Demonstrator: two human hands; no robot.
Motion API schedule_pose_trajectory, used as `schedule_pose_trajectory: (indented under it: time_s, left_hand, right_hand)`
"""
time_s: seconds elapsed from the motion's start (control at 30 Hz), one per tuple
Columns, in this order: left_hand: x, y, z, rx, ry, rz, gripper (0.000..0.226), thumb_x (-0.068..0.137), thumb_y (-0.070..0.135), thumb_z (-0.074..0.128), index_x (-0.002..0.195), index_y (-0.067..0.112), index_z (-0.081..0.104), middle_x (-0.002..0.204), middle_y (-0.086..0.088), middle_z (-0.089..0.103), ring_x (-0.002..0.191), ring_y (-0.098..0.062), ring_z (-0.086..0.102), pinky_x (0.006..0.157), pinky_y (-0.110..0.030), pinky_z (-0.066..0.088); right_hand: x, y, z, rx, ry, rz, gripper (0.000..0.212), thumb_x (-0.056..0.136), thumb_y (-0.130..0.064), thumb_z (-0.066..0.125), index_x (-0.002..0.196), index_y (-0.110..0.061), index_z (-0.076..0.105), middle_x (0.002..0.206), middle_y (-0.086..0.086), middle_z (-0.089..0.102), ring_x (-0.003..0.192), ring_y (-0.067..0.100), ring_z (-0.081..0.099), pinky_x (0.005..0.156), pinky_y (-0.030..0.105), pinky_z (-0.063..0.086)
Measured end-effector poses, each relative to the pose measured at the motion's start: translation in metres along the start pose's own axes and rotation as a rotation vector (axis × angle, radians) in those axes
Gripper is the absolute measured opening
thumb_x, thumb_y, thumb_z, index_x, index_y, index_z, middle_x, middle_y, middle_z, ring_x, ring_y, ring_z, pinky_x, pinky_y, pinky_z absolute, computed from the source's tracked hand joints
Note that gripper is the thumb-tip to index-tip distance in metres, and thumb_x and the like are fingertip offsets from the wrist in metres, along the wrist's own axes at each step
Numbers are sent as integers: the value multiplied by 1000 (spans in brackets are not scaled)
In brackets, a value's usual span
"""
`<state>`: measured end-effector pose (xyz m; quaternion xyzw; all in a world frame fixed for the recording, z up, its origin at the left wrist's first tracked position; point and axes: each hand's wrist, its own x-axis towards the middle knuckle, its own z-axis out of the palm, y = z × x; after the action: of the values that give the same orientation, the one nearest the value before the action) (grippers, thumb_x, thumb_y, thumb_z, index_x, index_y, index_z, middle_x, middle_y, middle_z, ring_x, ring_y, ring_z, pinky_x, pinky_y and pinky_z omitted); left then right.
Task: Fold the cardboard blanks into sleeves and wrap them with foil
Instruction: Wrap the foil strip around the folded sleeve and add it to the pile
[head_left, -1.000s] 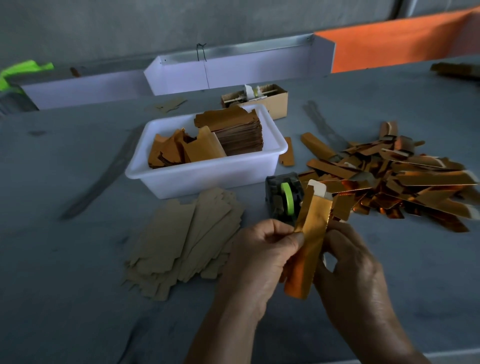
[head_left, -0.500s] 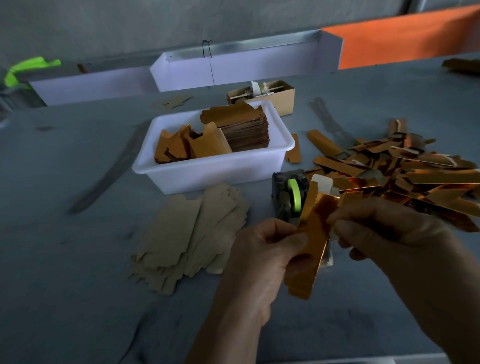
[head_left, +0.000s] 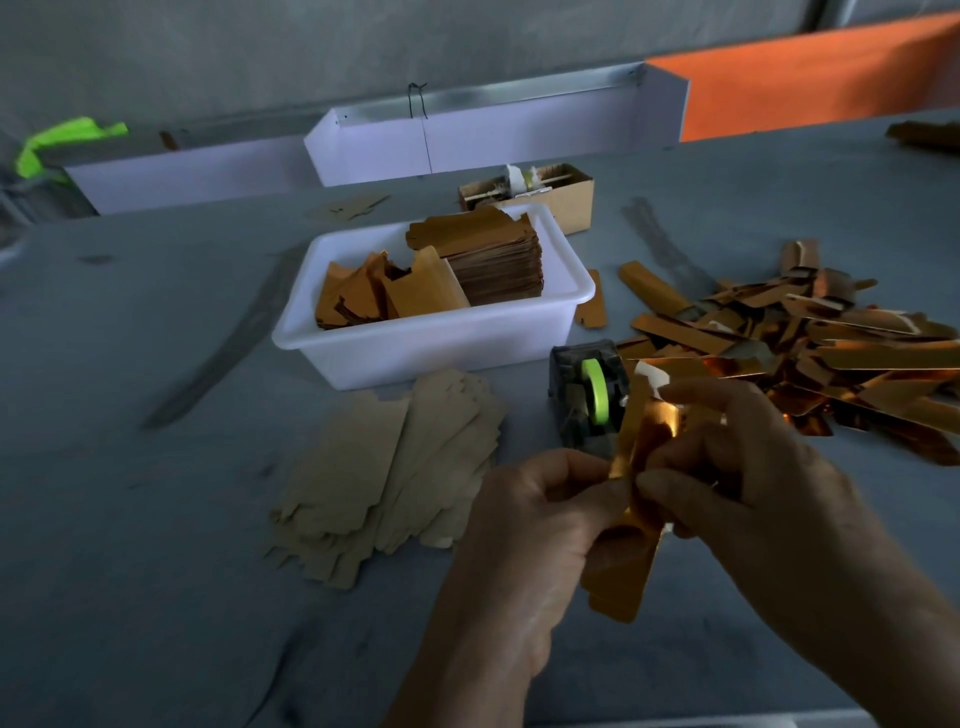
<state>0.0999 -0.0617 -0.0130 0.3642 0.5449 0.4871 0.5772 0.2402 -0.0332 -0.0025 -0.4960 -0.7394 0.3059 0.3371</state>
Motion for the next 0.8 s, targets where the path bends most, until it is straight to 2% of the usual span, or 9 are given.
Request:
schedule_pose_trajectory:
  time_s: [0.1, 0.2, 0.27, 0.33, 0.43, 0.57, 0.63, 0.73, 0.8]
  left_hand:
    - [-1, 2, -2, -5, -20, -11, 11, 85, 10, 65, 79, 14, 73, 80, -4, 75, 75, -15, 73, 66, -22, 57]
    - [-1, 1, -3, 35, -34, -17, 13, 87, 13, 64, 79, 13, 74, 80, -4, 75, 78, -15, 73, 71, -25, 59]
    - [-1, 1, -2, 27, -45, -21, 14, 86, 18, 65, 76, 14, 74, 79, -4, 75, 77, -16, 73, 74, -28, 59]
    - [-2, 1, -1, 2, -26, -11, 16, 85, 22, 66, 72, 15, 73, 76, -4, 75, 73, -15, 73, 68, -25, 59]
    - [-2, -3, 2, 21, 46, 44, 17, 88, 16, 63, 74, 13, 72, 73, -6, 74, 69, -17, 73, 61, -22, 57]
    - [-2, -9, 8, 111, 138, 133, 22, 91, 16, 60, 71, 15, 70, 70, -5, 73, 66, -18, 72, 66, -30, 59]
    - [-3, -12, 12, 151, 173, 175, 22, 91, 18, 60, 71, 16, 69, 69, -2, 73, 65, -16, 72, 65, -30, 59]
    - [-2, -17, 16, 248, 244, 217, 21, 90, 19, 61, 71, 20, 69, 69, 1, 73, 66, -14, 71, 65, -34, 60]
    - [-2, -18, 17, 253, 264, 211, 21, 90, 19, 61, 71, 19, 69, 70, 0, 73, 67, -15, 71, 66, -37, 59]
  right_hand:
    - [1, 1, 1, 4, -5, 28, 43, 77, -20, 69, 92, -46, 38, 84, -28, 62, 74, -8, 59, 51, 14, 45]
    - [1, 0, 1, -2, -16, 48, 44, 76, -22, 71, 94, -45, 38, 76, -20, 65, 71, -8, 59, 51, 13, 46]
    - [2, -1, 1, -23, -19, 52, 43, 76, -22, 71, 93, -45, 38, 74, -18, 65, 72, -10, 58, 58, 8, 46]
    - [1, 0, 1, -50, -18, 54, 42, 77, -22, 70, 96, -43, 39, 70, -10, 65, 73, -11, 57, 60, 6, 46]
    - [1, -2, 3, -101, -10, 59, 40, 78, -22, 69, 101, -37, 40, 70, -8, 63, 72, -10, 56, 62, 4, 44]
    - [0, -7, 6, -191, 23, 75, 34, 81, -26, 66, 101, -33, 39, 73, -9, 61, 64, 0, 57, 49, 15, 46]
    - [0, -9, 7, -230, 48, 84, 31, 83, -30, 64, 97, -33, 36, 73, -9, 59, 66, 0, 56, 53, 14, 44]
    - [0, -14, 8, -328, 75, 98, 30, 82, -39, 61, 93, -32, 34, 74, -11, 59, 67, 5, 57, 57, 24, 49]
    - [2, -16, 8, -392, 61, 115, 33, 80, -46, 60, 93, -33, 33, 75, -11, 59, 67, 7, 58, 57, 26, 50]
